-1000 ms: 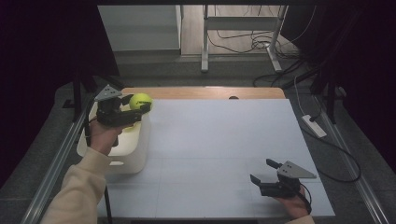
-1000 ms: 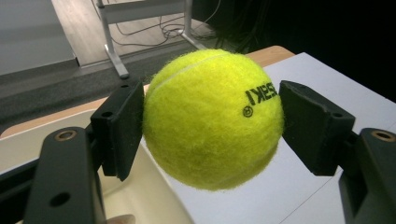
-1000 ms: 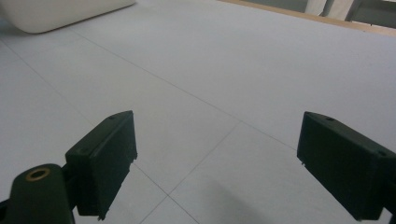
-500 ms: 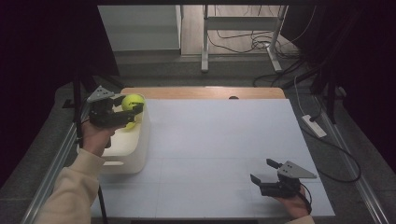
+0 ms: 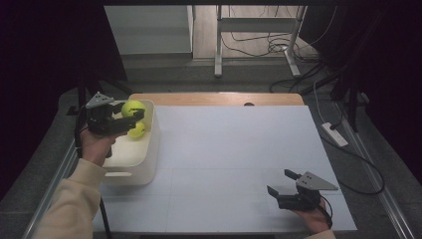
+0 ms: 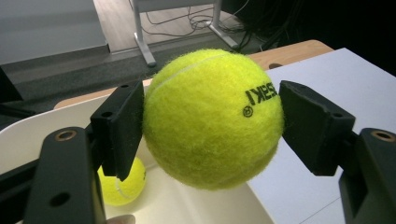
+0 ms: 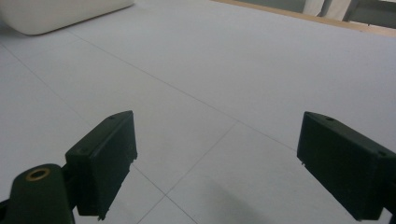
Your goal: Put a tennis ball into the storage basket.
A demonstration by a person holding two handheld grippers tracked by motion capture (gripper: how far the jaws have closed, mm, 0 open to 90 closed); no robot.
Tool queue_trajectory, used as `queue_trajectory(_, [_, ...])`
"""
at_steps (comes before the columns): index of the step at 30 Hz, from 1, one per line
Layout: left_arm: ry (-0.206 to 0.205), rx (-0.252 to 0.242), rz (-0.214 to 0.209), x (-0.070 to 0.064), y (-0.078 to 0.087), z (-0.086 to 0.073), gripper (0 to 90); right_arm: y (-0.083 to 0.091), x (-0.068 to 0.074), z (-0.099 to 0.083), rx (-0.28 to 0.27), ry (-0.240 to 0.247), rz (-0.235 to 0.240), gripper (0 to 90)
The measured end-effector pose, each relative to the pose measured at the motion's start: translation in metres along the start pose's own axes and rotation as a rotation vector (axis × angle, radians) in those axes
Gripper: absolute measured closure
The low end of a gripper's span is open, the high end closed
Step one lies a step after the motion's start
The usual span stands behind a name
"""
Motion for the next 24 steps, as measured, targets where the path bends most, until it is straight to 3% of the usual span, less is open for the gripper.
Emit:
queue_trajectory(18, [0.041, 0.018, 0.048, 0.019, -0.002, -0.004, 26.8, -0.001, 0.001, 0.000, 0.006, 0.004, 0.003, 11.9])
queue_trajectory(24, [0.053, 0.047, 0.069, 0.025, -0.012, -0.007, 26.9, -0.001, 0.001, 0.000, 0.004, 0.007, 0.006, 11.9])
Point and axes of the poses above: each handheld gripper's, and its own axes: y roughly backward along the jaws, z roughly out of its top, x roughly to its left, the point moved 3 cm from there along -y, roughly forward along the jaws, and after that the axes turned 8 degrees about y, right-handed, at the moved point
